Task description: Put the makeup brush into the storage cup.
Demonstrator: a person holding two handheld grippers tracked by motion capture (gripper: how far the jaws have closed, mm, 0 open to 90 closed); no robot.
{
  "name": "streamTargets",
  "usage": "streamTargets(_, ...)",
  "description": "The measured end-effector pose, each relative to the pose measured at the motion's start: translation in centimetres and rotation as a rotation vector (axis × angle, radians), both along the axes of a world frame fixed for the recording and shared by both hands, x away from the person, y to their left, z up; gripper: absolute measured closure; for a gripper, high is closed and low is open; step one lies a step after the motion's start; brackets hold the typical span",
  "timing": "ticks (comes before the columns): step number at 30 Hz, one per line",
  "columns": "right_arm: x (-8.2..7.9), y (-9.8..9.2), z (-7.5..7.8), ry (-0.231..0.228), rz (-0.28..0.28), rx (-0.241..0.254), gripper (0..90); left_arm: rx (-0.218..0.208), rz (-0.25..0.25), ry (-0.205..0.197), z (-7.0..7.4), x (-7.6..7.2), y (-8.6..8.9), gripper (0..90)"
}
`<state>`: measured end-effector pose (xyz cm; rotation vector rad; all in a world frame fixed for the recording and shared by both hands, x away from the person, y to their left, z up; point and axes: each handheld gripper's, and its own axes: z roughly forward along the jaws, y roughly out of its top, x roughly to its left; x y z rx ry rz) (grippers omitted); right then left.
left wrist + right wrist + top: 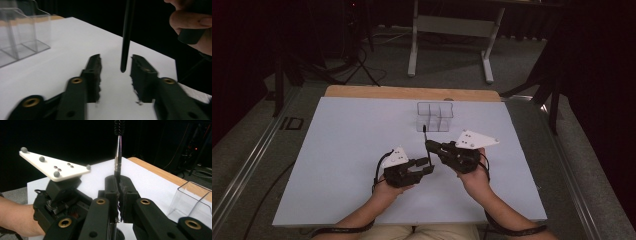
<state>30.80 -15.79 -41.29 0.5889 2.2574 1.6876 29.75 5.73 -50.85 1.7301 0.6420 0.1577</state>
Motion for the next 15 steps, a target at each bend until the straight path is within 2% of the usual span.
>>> streamTargets(5, -0.11, 0.19, -0.14, -0.003, 0.005, -0.009, 86.1, 0.005, -0.015, 0.005, 0.05, 0.14, -0.40, 79.3)
streamTargets(7, -0.12, 0.17, -0.19, -0.009, 0.003, -0.014, 86.1, 0.023, -0.023, 0.000, 0.12, 0.13, -0.58, 85.1)
streamTargets(15, -0.20, 0.04, -0.54, 0.001, 0.012, -0.031, 85.9, 0.065, -0.056, 0.009, 0.02, 0.32, -0.38, 86.4)
